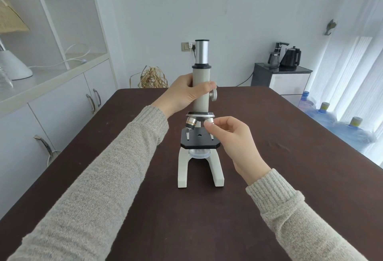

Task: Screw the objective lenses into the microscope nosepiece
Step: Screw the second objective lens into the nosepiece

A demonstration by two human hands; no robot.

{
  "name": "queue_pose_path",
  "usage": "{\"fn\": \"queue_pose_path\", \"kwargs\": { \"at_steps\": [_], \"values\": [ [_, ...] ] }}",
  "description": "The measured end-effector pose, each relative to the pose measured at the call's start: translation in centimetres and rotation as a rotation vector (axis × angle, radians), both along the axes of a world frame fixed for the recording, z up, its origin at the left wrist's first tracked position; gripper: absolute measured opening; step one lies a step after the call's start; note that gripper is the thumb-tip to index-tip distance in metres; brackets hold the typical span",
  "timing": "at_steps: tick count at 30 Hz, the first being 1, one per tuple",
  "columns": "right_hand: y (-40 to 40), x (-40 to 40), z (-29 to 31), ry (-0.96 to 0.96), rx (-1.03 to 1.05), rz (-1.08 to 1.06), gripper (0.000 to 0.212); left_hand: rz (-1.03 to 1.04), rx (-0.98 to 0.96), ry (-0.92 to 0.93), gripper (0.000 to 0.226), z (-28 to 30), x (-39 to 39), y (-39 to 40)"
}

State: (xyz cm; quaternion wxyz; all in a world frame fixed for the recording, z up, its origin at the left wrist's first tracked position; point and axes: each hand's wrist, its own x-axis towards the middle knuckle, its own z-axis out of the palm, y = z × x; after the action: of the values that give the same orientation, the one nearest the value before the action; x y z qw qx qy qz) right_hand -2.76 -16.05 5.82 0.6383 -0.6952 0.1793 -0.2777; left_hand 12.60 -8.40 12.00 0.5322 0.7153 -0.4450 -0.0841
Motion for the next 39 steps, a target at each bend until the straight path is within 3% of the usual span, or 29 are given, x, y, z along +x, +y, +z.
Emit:
{"fn": "queue_pose_path", "kwargs": {
  "at_steps": [11, 19, 23, 29, 39],
  "values": [
    [0.08, -0.03, 0.16, 0.010, -0.037, -0.046, 0.009, -0.002, 0.012, -0.008, 0.031, 0.08, -0.12, -0.01],
    [0.26, -0.13, 0.29, 0.028, -0.024, -0.044, 0.027, -0.009, 0.004, -0.001, 0.039, 0.06, -0.15, 0.04],
    [0.30, -0.15, 0.35, 0.027, -0.072, -0.029, 0.027, -0.014, 0.002, 0.003, 0.026, 0.07, -0.15, 0.05],
    [0.33, -0.02, 0.29, 0.027, -0.068, -0.036, 0.023, -0.008, 0.004, 0.005, 0.036, 0.09, -0.21, 0.09],
    [0.29, -0.05, 0.29, 0.062, -0.082, 0.016, 0.015, -0.007, -0.007, 0.024, 0.007, 0.21, -0.37, 0.03]
  ]
}}
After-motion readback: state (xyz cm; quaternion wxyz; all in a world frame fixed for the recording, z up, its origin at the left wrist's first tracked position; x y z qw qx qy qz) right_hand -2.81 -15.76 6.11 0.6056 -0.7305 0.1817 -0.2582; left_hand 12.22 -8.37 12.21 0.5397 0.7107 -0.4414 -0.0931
